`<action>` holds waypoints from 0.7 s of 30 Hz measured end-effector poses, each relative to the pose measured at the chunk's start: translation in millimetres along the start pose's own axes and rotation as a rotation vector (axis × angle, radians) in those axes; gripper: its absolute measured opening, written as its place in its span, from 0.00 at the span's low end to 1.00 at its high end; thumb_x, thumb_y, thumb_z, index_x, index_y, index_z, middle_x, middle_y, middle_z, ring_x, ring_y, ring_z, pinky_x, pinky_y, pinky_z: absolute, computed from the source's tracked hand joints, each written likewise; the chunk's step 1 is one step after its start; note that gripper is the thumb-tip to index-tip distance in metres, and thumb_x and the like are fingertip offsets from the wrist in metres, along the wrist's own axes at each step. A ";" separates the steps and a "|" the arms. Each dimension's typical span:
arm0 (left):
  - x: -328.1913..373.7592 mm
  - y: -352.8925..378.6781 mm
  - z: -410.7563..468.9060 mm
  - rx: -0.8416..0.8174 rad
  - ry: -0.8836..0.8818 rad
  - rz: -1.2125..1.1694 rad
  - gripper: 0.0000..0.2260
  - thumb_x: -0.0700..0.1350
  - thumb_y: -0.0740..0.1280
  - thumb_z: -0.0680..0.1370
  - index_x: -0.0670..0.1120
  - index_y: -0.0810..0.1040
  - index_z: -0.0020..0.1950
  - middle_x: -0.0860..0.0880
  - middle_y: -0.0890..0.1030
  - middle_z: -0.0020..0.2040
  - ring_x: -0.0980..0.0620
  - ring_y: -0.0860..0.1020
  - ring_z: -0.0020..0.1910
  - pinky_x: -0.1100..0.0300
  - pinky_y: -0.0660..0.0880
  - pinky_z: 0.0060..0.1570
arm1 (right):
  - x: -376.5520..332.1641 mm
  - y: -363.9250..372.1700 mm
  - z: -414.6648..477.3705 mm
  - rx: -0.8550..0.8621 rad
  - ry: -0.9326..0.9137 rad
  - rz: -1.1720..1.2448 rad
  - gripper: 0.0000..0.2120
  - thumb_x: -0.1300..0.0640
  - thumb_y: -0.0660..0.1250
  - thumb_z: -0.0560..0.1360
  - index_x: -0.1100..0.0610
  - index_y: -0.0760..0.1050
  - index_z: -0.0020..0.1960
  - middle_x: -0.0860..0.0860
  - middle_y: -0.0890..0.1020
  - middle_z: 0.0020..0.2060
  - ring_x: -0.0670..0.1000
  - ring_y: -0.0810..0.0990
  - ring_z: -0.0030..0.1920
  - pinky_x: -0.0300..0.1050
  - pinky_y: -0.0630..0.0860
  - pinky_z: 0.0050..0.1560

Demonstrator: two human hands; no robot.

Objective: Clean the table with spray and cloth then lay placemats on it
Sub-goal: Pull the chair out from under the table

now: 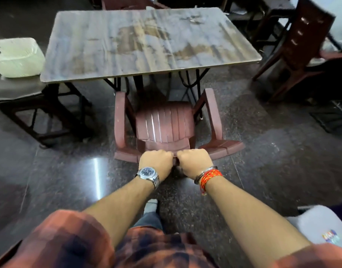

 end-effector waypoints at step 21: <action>-1.1 -26.1 110.9 -0.030 -0.167 0.003 0.06 0.47 0.63 0.76 0.49 0.78 0.48 0.47 0.83 0.48 0.41 0.82 0.48 0.55 0.70 0.39 | 81.6 -30.2 88.3 -0.003 -0.099 -0.086 0.10 0.58 0.57 0.77 0.57 0.74 0.54 0.54 0.82 0.52 0.60 0.80 0.52 0.50 0.71 0.44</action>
Point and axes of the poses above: each hand's wrist, its own z-axis towards the middle knuckle, its own y-axis out of the palm, x = y × z, the point moved 3 cm from there along z, towards the middle knuckle
